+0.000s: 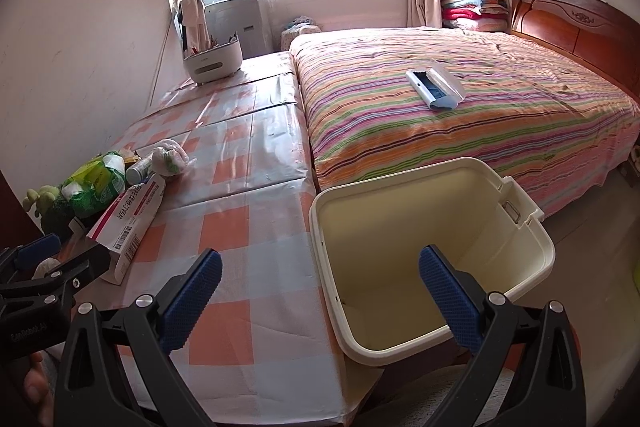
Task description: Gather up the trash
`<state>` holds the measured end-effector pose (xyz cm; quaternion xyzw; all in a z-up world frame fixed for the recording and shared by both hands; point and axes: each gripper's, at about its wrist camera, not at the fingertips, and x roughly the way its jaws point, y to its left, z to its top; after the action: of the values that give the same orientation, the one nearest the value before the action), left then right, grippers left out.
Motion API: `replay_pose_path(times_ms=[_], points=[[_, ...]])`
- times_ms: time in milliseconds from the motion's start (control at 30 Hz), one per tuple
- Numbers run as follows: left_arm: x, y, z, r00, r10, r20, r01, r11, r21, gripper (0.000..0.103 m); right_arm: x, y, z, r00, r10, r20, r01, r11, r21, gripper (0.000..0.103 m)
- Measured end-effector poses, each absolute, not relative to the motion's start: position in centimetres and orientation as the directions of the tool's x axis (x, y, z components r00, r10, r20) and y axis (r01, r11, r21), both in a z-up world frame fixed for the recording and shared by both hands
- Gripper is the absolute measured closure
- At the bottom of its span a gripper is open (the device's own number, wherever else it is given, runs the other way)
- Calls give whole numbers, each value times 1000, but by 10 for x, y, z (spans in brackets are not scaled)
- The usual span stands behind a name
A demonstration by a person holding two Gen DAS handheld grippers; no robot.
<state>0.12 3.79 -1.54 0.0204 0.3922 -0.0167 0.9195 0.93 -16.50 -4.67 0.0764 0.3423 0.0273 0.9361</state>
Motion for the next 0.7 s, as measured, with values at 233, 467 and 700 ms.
replay_pose_path(times_ms=[233,467,700], points=[[0,46,-17,689,-6,-725,28,999,18,6,12,-159,-48,755,111,-646,-10,987,158,7],[2,56,-20,682,2,-731,10,1000,12,6,15,-153,-51,748,122,-653,-23,987,159,7],[1,68,-23,677,20,-736,-13,1000,15,7,17,-146,-53,741,130,-659,-37,987,154,7]])
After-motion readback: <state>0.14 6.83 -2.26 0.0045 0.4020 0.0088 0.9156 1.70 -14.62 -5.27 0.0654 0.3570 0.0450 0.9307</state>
